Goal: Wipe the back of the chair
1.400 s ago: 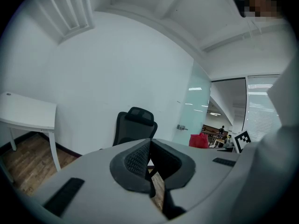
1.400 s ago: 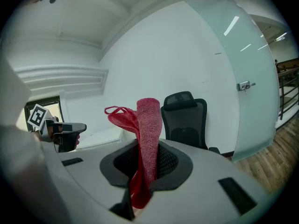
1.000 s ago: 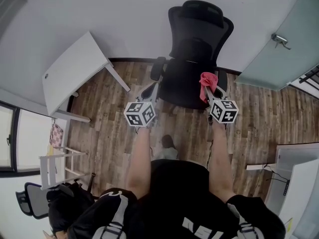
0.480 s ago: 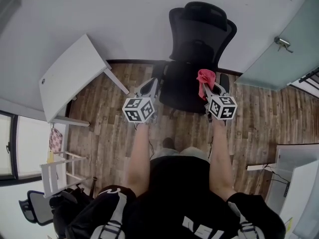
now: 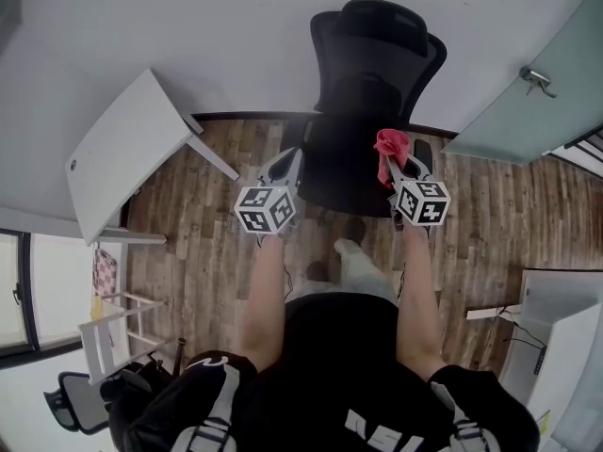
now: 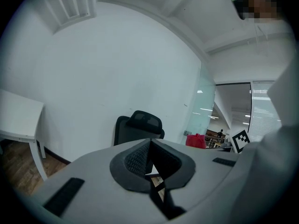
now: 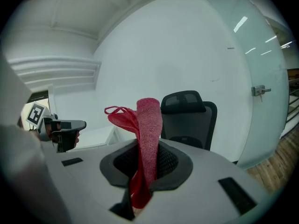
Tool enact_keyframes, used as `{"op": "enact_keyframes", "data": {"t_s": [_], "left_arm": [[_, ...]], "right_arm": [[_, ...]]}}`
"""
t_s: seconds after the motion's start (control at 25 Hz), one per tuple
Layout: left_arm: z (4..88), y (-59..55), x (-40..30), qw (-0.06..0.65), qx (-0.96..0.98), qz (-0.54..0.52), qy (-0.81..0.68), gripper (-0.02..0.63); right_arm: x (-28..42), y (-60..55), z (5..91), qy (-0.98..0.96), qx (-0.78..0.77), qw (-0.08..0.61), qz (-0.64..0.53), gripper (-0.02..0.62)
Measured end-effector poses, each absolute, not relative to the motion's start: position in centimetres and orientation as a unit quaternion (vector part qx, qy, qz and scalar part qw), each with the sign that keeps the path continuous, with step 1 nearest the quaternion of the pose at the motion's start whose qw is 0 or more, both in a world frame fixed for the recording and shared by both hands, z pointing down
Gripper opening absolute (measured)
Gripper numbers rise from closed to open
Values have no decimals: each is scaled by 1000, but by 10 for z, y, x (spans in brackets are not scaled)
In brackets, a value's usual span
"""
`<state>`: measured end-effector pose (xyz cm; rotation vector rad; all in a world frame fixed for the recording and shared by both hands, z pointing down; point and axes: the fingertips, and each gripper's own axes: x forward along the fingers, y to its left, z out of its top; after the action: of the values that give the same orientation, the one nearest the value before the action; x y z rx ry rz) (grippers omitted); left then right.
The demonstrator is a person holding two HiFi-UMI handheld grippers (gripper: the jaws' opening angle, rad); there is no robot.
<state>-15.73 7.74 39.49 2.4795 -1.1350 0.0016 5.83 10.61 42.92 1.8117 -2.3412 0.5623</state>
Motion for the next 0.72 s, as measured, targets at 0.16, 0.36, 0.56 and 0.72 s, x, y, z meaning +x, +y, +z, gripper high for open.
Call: {"op": "enact_keyframes", "data": {"t_s": [0.16,0.36,0.56,0.72], "left_arm": [[399,41,-147,207,885,4,-417,23],[390,-18,-131,193,884,13,-425,23],[379,-76,-105,181,883,17,-433,25],[379,-107,-80,176,883,26,-435,23]], "right_arm": [[65,61,433,-781,594,60,186,69],[71,-6,428,-793,579,56,183,67],[90,-71,425,-802,566,52,181,67],[106,-112,426,-808,556,46,189,69]]}}
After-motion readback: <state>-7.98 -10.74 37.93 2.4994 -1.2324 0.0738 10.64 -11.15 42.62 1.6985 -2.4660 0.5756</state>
